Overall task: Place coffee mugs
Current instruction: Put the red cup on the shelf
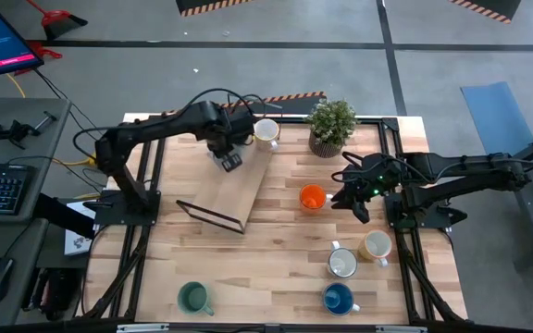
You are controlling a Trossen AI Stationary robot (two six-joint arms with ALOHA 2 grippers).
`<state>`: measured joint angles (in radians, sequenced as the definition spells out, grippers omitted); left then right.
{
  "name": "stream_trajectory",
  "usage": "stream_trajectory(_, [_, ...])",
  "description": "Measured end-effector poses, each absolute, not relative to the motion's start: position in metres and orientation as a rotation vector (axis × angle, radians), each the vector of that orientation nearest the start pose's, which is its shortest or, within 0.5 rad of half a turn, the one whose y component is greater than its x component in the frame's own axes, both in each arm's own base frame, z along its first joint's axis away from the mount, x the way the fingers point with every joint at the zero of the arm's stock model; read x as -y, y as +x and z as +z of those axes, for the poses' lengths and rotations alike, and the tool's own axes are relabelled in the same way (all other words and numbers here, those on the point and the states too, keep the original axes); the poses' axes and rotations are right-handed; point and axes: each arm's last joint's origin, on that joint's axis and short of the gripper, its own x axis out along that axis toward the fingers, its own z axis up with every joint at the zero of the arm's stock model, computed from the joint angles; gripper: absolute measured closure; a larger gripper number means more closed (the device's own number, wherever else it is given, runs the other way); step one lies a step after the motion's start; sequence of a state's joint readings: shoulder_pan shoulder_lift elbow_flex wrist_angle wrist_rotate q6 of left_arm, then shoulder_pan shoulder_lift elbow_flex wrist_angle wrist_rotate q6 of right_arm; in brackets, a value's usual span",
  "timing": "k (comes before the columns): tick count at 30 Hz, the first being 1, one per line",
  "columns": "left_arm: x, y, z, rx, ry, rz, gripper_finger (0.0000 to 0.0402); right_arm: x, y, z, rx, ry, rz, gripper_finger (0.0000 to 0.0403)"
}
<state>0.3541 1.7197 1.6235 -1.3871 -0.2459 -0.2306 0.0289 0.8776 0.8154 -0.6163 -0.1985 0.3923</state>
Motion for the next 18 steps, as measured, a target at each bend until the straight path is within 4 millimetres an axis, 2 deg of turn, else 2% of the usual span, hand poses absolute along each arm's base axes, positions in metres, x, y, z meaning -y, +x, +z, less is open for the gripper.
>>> stream_trajectory(7, [-0.129,0.296,0.279,-1.415,-0.275,0.626,0.0393,-0.010,0.174,0.291,-0.707,0.422,0.051,0.0304])
stream_trajectory(18, [-0.152,0.283,0.262,-1.434,-0.328,0.697,0.0394,-0.010,0.174,0.291,-0.707,0.423,0.051,0.0304])
